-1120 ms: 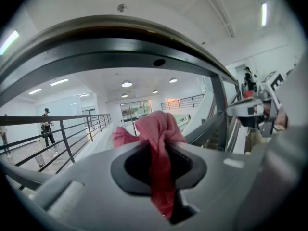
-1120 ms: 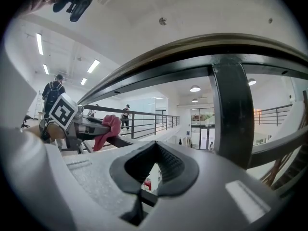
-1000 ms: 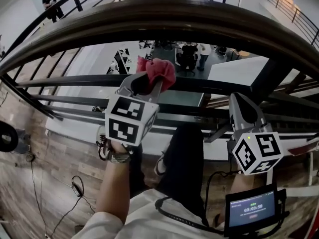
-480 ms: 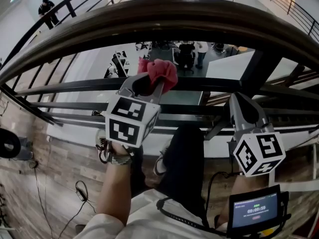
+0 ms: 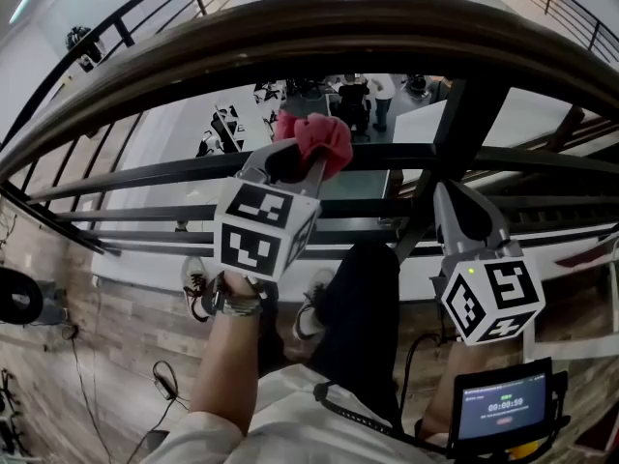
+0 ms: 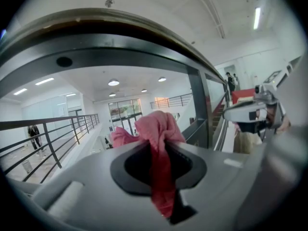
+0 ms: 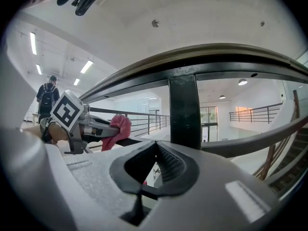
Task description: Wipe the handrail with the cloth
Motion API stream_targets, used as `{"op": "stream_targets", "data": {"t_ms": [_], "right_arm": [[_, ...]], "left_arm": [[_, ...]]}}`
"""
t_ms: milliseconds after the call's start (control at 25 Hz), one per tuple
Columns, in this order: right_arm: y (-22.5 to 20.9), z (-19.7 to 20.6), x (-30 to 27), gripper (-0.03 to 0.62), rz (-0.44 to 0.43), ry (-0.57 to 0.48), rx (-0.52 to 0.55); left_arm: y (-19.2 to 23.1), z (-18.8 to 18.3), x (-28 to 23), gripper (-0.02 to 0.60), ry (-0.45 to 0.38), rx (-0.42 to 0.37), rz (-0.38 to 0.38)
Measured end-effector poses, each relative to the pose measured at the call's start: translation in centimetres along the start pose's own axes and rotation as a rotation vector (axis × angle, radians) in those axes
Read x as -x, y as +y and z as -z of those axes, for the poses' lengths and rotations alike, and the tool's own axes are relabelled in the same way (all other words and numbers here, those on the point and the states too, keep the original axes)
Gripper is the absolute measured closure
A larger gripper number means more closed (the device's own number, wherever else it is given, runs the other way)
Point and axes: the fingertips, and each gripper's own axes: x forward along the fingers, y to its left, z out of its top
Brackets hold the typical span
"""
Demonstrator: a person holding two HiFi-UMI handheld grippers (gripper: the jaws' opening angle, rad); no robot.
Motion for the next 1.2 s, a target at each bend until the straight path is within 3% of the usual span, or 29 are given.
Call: {"op": "stream_targets", "data": {"t_ms": [200,480,840,1200], "right_arm": [[0.7,0.9,0.4,0.591,0.016,0.031,0.025],[-1.8,1.1,2.2,0.591,0.068,0.019,0.003],[-1.7,1.0,2.7,0.591,0.051,0.001,-0.015],[-2.0,0.9,3.0,0.591,0.051,-0.001,-0.033]], "left_arm": [[-1.1,-0.3,-0.5,0.511,0.010,0.003,0.034],[-4.5,-1.9,-2.7,0.509,0.004,0.011,0.094],[-9.6,-3.7,-5.5,0.509,-0.069,0.028,0.134],[-10.6,-4.2,-5.0,0.509,-0.192,0.018,0.105]]}}
